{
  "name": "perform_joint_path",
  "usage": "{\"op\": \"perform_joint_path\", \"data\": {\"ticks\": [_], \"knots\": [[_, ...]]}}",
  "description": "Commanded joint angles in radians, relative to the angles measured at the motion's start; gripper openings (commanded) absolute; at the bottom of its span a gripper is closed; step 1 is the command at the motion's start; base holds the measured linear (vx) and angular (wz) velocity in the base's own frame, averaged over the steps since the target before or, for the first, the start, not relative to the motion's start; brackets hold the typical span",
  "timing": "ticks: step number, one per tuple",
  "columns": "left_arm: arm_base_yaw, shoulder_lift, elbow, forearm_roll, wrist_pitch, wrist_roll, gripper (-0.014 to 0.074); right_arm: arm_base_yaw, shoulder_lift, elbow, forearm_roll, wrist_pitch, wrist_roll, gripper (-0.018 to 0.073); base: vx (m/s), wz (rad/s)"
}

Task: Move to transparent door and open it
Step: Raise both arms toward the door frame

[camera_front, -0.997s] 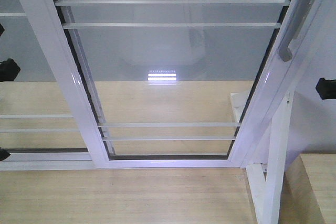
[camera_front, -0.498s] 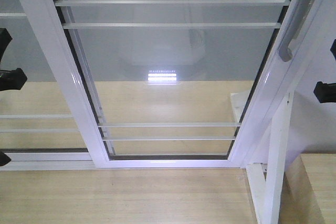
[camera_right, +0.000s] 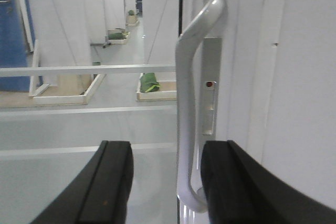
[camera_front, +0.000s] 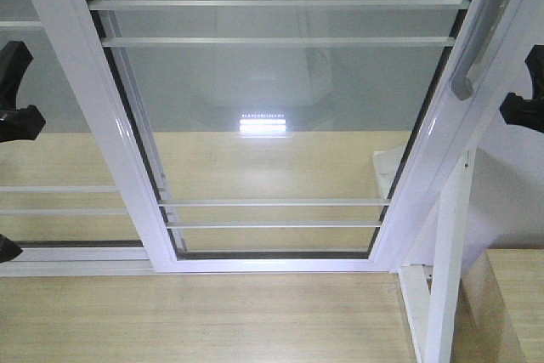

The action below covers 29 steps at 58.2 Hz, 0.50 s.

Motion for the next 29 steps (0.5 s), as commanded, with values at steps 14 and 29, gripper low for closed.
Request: {"op": "perform_joint_path", "data": {"ticks": [14,29], "knots": [[-0.002,0.035,-0.040,0.002,-0.063,-0.003,0.0444,-0.004,0.310,-0.247,0.023,-0.190,-0.060,0.0397,0.00,0.00],[-0.002,0.035,-0.040,0.002,-0.025,-0.002,0.0444,-0.005,0.504,-0.449,0.042,-0.167,-0.158,0.0396,0.00,0.00]]}}
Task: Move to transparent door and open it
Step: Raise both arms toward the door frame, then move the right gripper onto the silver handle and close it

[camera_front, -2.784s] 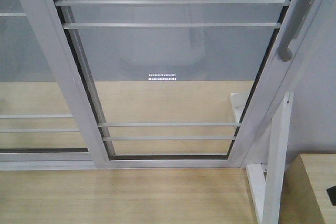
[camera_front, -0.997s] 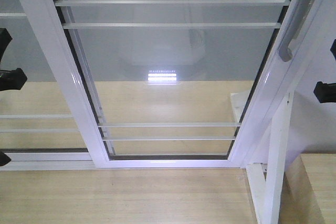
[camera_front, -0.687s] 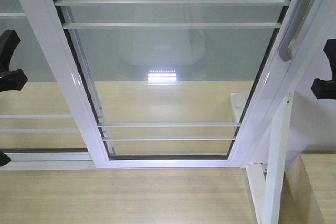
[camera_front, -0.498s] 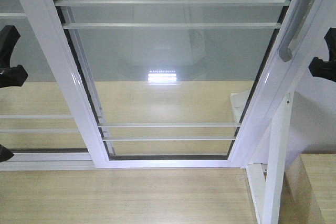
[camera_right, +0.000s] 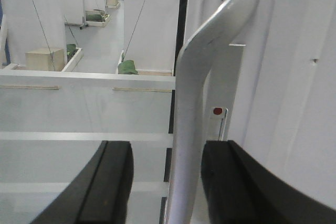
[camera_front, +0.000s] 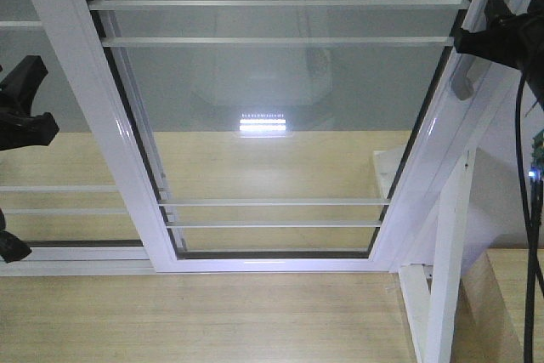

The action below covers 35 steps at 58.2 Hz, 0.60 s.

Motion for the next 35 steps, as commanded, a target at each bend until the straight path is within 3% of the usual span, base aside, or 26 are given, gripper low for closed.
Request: {"op": "perform_joint_path", "data": {"ticks": [1,17,35], "knots": [[-0.002,-0.006,-0.036,0.002,-0.071,-0.002,0.0444,-0.005,0.018,-0.086,-0.004,-0.071,-0.025,0.0396,0.00,0.00],[-0.002,-0.006,-0.036,0.002,-0.071,-0.002,0.0444,-0.078,0.100,-0.177,-0.015,0.019,0.002,0.0396,0.00,0.00],[-0.002,-0.006,-0.036,0.002,-0.071,-0.002,0.0444,-0.122,0.142,-0.178,-0.224,-0.012,0.106,0.0396,0.00,0.00]]}}
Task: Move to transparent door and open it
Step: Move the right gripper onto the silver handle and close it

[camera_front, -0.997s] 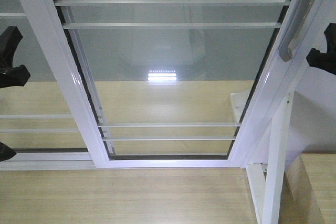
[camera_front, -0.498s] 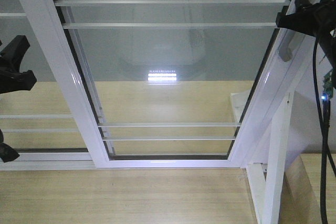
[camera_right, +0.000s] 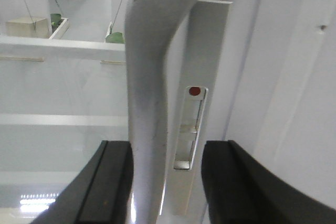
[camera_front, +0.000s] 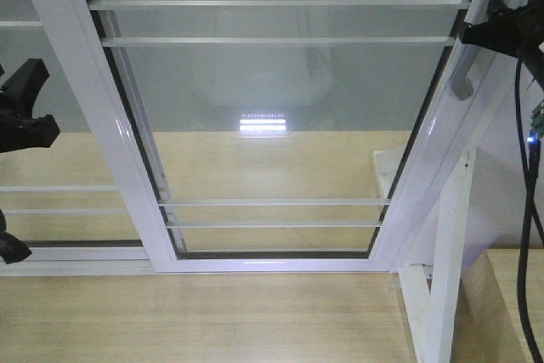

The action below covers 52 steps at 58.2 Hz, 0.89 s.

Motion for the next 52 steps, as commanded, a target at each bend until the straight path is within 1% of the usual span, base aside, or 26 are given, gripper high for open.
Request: {"op": "perform_joint_path", "data": {"ticks": [1,14,20,24,30,44,52], "knots": [[-0.002,-0.006,-0.036,0.002,-0.080,-0.002,0.0444,-0.010,-0.024,-0.036,-0.082,-0.103,0.028,0.0396,0.00,0.00],[-0.002,-0.006,-0.036,0.002,-0.079,-0.002,0.0444,-0.032,0.025,-0.036,-0.094,-0.168,0.093,0.0393,0.00,0.00],[-0.002,-0.006,-0.036,0.002,-0.079,-0.002,0.0444,-0.032,0.045,-0.036,-0.087,-0.193,0.097,0.0384,0.00,0.00],[-0.002,-0.006,-0.036,0.002,-0.079,-0.002,0.0444,-0.032,0.056,-0.036,-0.100,-0.204,0.106,0.0379,0.00,0.00],[-0.002,-0.006,-0.036,0.002,-0.076,-0.002,0.0444,-0.032,0.068,-0.036,-0.117,-0.207,0.149,0.0371,0.00,0.00],[-0.002,-0.006,-0.036,0.002,-0.057,-0.002,0.0444,-0.032,0.091,-0.037,-0.120,-0.269,0.168,0.0367,0.00,0.00],[-0.002,-0.006,-0.036,0.003,-0.045,-0.002,0.0444,-0.032,0.118,-0.074,-0.127,-0.266,0.191,0.0367,0.00,0.00]]}}
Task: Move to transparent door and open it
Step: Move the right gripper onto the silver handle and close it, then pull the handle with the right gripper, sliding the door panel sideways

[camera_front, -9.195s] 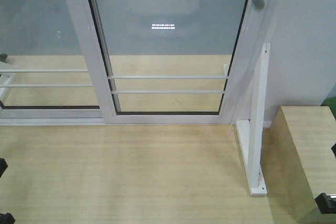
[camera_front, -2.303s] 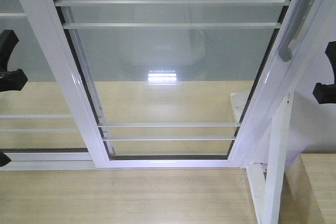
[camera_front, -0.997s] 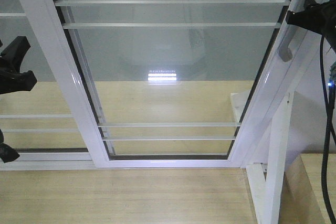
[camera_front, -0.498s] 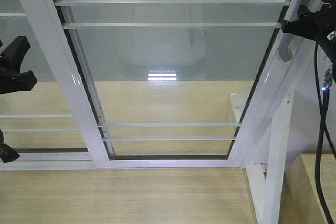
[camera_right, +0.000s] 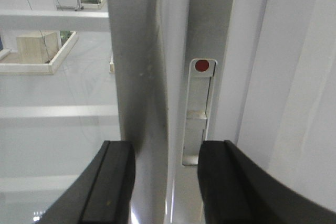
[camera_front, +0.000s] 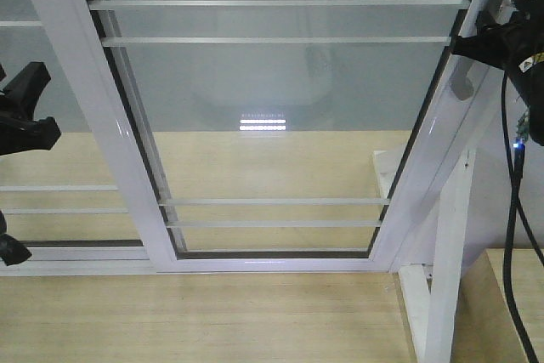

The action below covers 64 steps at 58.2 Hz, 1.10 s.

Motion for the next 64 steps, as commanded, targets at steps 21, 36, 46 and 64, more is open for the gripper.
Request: {"op": "perform_joint_path", "data": {"ticks": [21,36,46,64], "knots": [[-0.002,-0.006,-0.036,0.003,-0.058,-0.001,0.0444,-0.004,0.003,-0.136,-0.066,-0.060,0.058,0.0367,0.00,0.00],[-0.002,-0.006,-0.036,0.003,-0.058,-0.001,0.0444,-0.004,0.006,-0.136,-0.089,-0.049,0.058,0.0298,0.00,0.00],[-0.002,-0.006,-0.036,0.003,-0.054,-0.001,0.0444,-0.001,0.006,-0.136,-0.094,-0.039,0.059,0.0159,0.00,0.00],[-0.002,-0.006,-0.036,0.003,-0.054,-0.001,0.0444,0.059,0.006,-0.136,-0.227,-0.032,0.089,0.0155,0.00,0.00]]}}
